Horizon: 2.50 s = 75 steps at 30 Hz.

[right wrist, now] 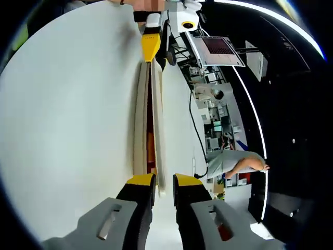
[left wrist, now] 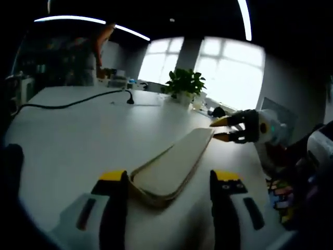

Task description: Arrange the utensils inside the cutlery case until each visible utensil rests in its matching compartment.

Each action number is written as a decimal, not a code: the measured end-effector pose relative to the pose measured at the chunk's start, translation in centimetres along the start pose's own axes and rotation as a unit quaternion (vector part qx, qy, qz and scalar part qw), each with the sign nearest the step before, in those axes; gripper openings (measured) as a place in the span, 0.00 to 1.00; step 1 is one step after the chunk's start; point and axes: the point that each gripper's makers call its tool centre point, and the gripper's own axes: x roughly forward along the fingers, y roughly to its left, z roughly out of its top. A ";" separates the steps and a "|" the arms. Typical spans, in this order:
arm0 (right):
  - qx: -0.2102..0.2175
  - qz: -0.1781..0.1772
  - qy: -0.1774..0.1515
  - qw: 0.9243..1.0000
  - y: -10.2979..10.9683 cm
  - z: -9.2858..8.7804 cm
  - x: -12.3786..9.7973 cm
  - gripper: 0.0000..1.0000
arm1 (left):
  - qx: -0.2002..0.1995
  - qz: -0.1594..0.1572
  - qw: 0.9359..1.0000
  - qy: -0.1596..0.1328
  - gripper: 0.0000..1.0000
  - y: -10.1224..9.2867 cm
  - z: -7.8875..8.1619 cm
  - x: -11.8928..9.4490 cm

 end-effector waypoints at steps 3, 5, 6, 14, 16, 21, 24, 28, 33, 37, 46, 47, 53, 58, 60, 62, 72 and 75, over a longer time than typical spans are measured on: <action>0.023 -0.008 -0.001 1.000 -0.2 -0.9 -0.8 0.13 | 0.001 0.001 1.000 0.003 0.68 0.0 -0.1 0.1; 0.027 -0.011 -0.001 1.000 -0.1 -1.2 -1.0 0.13 | 0.002 0.001 1.000 0.003 0.68 0.0 -0.1 0.1; 0.028 -0.012 0.001 1.000 0.0 -1.4 -1.0 0.13 | 0.001 0.001 1.000 0.003 0.68 0.0 -0.1 0.1; 0.032 -0.022 0.000 0.999 0.3 -1.7 -1.5 0.06 | -0.001 0.002 1.000 0.002 0.66 0.2 -0.2 0.1; 0.032 -0.020 0.001 0.999 0.4 -1.7 -1.4 0.05 | -0.001 0.002 1.000 0.003 0.67 0.2 -0.2 0.1; 0.033 -0.013 0.000 0.999 0.8 -2.0 -0.9 0.02 | -0.003 0.000 1.000 0.003 0.67 0.2 -0.3 0.1; 0.024 -0.016 -0.001 1.000 1.2 -2.1 -1.0 0.02 | -0.003 0.001 1.000 0.004 0.67 0.2 -0.3 0.1; 0.015 -0.022 0.005 1.000 1.8 -2.2 -1.0 0.02 | -0.004 0.000 1.000 0.004 0.67 0.2 -0.3 0.1; -0.010 -0.028 0.008 1.000 2.6 -2.0 -0.6 0.02 | -0.004 -0.001 1.000 0.005 0.68 0.1 -0.4 0.2; -0.011 -0.031 0.012 0.999 2.6 -1.8 -0.5 0.02 | -0.005 -0.002 1.000 0.005 0.68 0.1 -0.4 0.2; -0.022 -0.026 0.019 0.999 2.1 -2.0 0.1 0.02 | -0.006 -0.008 1.000 0.010 0.67 -0.2 -0.6 0.2; -0.024 -0.026 0.020 0.999 2.1 -2.1 0.2 0.02 | -0.007 -0.008 1.000 0.010 0.67 -0.1 -0.6 0.2; -0.013 -0.019 0.019 1.000 1.6 -2.3 0.4 0.02 | -0.005 -0.001 1.000 0.015 0.64 0.1 -0.9 0.2; -0.018 -0.018 0.020 0.999 1.4 -2.5 0.8 0.02 | -0.002 0.004 1.000 0.018 0.62 0.3 -1.0 0.2; -0.023 -0.017 0.022 0.999 1.3 -2.5 0.9 0.02 | -0.003 0.003 1.000 0.018 0.62 0.2 -0.9 0.2; -0.021 -0.013 0.023 0.999 1.4 -2.4 1.0 0.02 | -0.002 0.003 1.000 0.018 0.62 0.2 -0.9 0.2; 0.002 0.003 0.017 1.000 1.6 -2.3 1.0 0.04 | 0.000 0.007 1.000 0.018 0.61 0.3 -1.0 0.1; 0.022 0.012 0.011 1.000 1.5 -2.4 0.7 0.05 | 0.001 0.008 1.000 0.018 0.62 0.4 -1.0 0.0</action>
